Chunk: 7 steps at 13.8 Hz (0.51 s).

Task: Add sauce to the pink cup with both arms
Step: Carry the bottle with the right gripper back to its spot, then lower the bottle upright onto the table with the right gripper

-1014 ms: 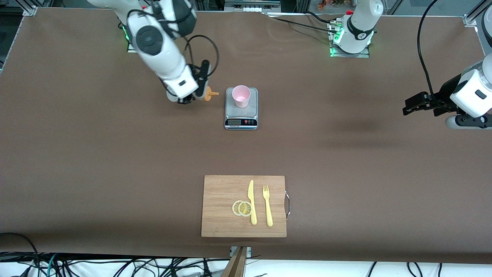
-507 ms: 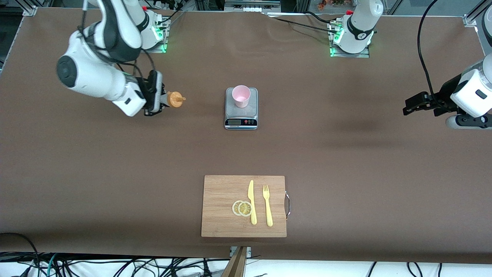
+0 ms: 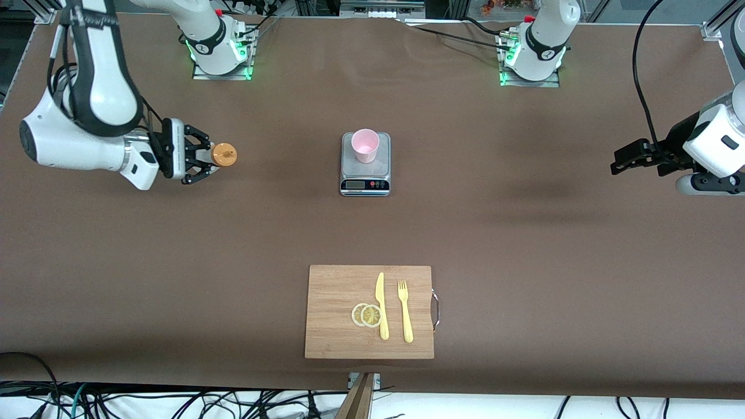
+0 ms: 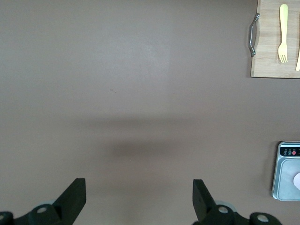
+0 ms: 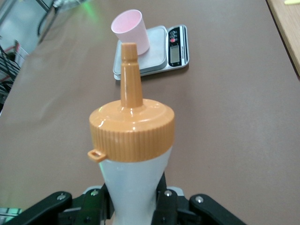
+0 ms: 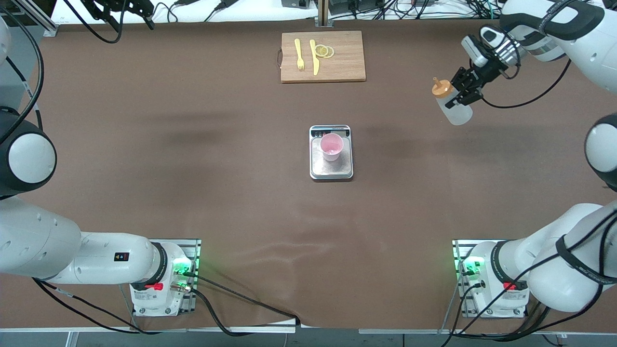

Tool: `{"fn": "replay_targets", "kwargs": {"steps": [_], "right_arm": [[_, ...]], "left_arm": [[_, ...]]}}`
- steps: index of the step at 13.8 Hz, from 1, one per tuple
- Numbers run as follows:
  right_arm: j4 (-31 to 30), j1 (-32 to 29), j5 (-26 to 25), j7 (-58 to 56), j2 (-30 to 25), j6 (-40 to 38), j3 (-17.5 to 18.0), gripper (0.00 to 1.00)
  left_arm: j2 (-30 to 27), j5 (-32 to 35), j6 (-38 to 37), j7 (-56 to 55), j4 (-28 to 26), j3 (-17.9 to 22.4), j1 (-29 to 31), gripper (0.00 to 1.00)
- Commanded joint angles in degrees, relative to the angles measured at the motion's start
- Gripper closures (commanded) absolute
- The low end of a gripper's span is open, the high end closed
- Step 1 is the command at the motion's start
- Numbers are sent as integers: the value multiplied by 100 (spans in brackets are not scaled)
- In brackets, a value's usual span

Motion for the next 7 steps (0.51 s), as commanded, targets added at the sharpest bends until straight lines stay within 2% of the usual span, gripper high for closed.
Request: {"fn": "replay_targets", "kwargs": {"steps": [1, 3, 6, 7], "right_arm": [[142, -607, 948, -1292, 894, -615, 75, 71], [405, -1002, 1503, -2128, 1659, -1422, 84, 71], [976, -1600, 1690, -2947, 2504, -2391, 198, 69], [1117, -1854, 1690, -3210, 2654, -2489, 355, 69]], "left_arm": [[93, 103, -124, 114, 192, -31, 29, 0], [93, 103, -124, 114, 201, -22, 38, 0], [93, 103, -124, 114, 201, -22, 38, 0], [93, 103, -124, 114, 210, -22, 38, 0]]}}
